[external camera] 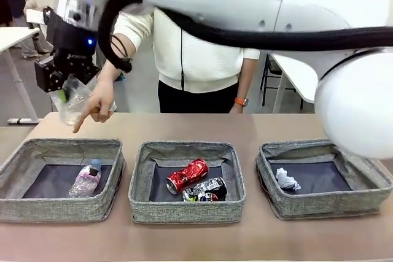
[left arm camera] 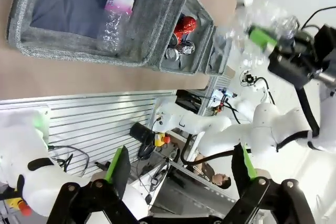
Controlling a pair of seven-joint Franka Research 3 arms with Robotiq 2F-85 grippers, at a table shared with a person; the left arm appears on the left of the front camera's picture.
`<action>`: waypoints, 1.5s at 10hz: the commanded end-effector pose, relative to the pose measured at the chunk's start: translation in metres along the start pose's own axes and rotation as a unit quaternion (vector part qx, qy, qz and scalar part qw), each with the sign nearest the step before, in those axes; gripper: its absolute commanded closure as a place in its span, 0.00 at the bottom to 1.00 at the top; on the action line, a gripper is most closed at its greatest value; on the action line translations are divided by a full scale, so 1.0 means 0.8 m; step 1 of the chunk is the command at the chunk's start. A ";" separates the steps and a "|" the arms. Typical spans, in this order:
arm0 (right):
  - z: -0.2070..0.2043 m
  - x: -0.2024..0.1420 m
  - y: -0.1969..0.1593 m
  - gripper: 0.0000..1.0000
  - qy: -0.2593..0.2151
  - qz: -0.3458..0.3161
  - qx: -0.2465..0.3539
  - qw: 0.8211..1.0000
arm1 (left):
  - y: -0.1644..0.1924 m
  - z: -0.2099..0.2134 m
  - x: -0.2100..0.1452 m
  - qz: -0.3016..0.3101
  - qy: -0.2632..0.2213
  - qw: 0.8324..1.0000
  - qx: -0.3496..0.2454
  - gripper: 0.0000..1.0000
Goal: Sort the waste into the appropriate baskets.
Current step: Place the picked waste into the Fabric basket indicated by the person.
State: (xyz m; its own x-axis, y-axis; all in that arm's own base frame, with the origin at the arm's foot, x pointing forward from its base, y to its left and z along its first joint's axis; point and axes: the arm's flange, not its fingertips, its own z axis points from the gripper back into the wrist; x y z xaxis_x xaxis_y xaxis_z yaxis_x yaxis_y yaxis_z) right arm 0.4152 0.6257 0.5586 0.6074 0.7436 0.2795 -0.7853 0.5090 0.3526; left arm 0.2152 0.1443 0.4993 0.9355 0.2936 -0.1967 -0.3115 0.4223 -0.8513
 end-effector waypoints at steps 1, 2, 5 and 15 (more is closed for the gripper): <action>-0.033 -0.059 -0.014 0.96 -0.066 0.049 0.084 0.993 | 0.002 0.002 -0.001 0.000 -0.011 1.000 -0.006 0.00; -0.032 -0.062 -0.020 0.96 -0.066 0.057 0.090 0.992 | 0.002 0.002 -0.001 0.000 -0.011 1.000 -0.006 0.00; -0.037 -0.066 -0.022 0.96 -0.058 0.058 0.073 0.994 | 0.002 0.002 -0.001 0.000 -0.011 1.000 -0.006 0.00; -0.040 -0.064 -0.025 0.00 -0.045 0.076 0.104 0.991 | 0.002 0.002 -0.001 0.000 -0.011 1.000 -0.006 0.00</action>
State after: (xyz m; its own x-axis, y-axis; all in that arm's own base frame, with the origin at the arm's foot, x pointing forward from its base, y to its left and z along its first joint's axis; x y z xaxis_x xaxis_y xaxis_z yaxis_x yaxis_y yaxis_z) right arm 0.4008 0.6012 0.5108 0.5189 0.7521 0.4063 -0.8315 0.3336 0.4442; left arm 0.2150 0.1458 0.4998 0.9342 0.3018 -0.1905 -0.3103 0.4229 -0.8514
